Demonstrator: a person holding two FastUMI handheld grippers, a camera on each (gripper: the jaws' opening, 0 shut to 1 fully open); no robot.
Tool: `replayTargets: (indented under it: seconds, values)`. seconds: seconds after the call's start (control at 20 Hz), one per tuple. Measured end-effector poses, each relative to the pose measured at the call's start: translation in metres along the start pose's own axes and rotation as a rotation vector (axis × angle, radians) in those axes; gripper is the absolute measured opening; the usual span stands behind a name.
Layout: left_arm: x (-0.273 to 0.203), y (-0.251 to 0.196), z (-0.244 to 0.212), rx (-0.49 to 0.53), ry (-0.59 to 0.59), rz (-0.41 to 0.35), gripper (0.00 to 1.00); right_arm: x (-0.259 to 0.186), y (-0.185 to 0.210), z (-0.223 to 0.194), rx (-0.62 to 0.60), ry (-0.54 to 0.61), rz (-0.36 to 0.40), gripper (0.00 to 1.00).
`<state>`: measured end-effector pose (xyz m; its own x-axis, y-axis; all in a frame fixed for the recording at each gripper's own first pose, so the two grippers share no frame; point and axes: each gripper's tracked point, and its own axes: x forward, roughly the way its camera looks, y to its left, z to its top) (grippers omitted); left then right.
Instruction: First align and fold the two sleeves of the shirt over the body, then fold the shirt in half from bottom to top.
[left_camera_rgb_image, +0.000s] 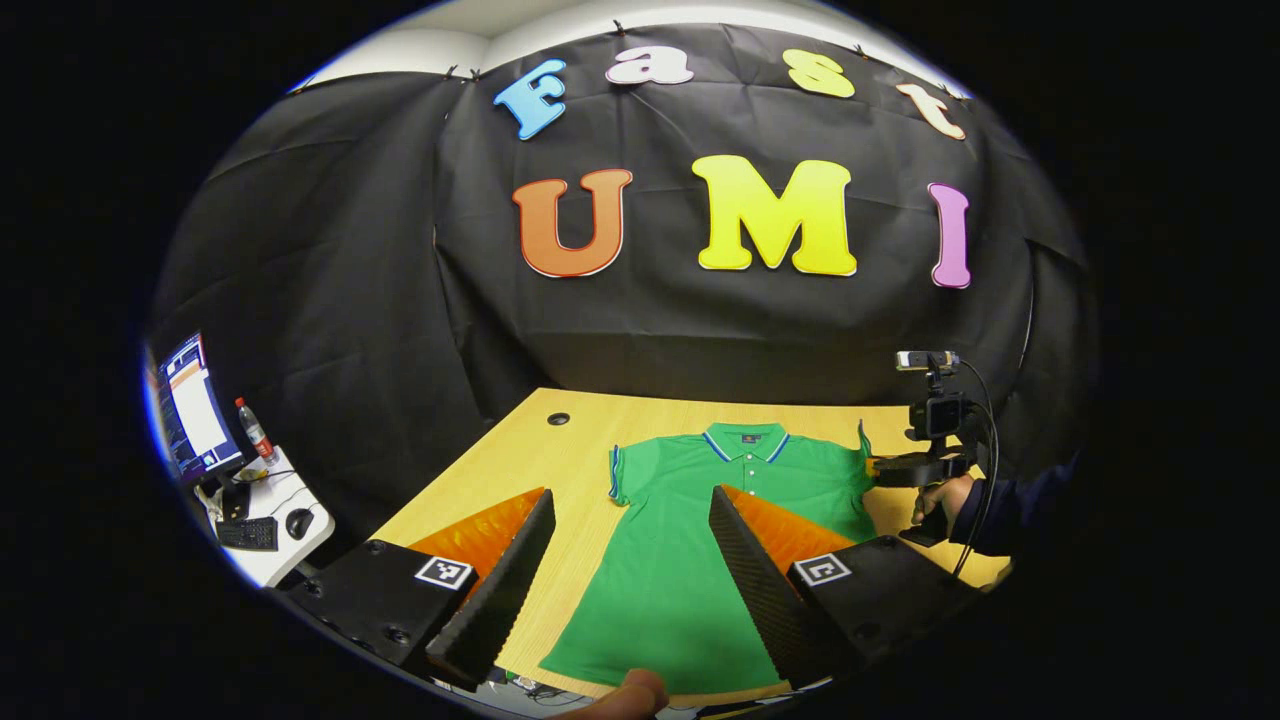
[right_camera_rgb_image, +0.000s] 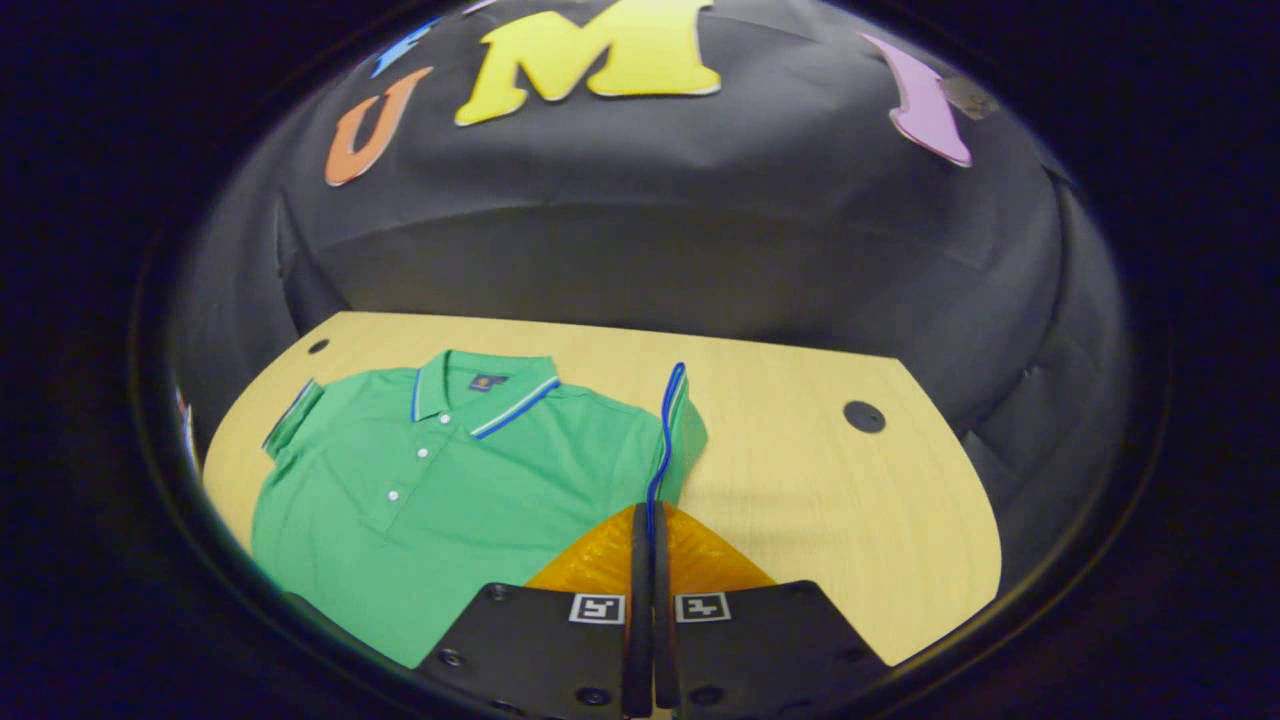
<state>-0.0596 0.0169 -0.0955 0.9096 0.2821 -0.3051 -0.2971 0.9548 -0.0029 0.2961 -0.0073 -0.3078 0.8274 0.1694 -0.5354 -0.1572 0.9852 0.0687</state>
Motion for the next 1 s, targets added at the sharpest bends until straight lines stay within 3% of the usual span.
replayTargets:
  seconds: [0.1, 0.25, 0.35, 0.6, 0.85, 1.0]
  values:
    - [-0.004, 0.003, -0.001, -0.007, 0.001, 0.013, 1.0, 0.002, 0.032, -0.002, -0.028, 0.013, 0.081, 0.04]
    - [-0.011, 0.011, -0.005, -0.016, 0.005, 0.04, 1.0, 0.012, 0.053, -0.012, -0.142, 0.033, 0.13, 0.04]
    - [-0.015, 0.014, -0.008, -0.027, 0.012, 0.058, 1.0, 0.015, 0.068, -0.023, -0.147, 0.059, 0.163, 0.04]
    - [-0.023, 0.011, -0.004, -0.058, 0.015, 0.072, 1.0, 0.026, 0.081, -0.03, -0.129, 0.077, 0.178, 0.04]
    - [-0.007, 0.018, 0.012, -0.022, -0.003, 0.079, 1.0, 0.018, 0.08, -0.026, -0.069, 0.072, 0.189, 0.08]
    - [0.019, 0.023, 0.029, -0.012, -0.039, 0.019, 1.0, 0.005, 0.074, -0.004, 0.004, 0.02, 0.155, 0.15]
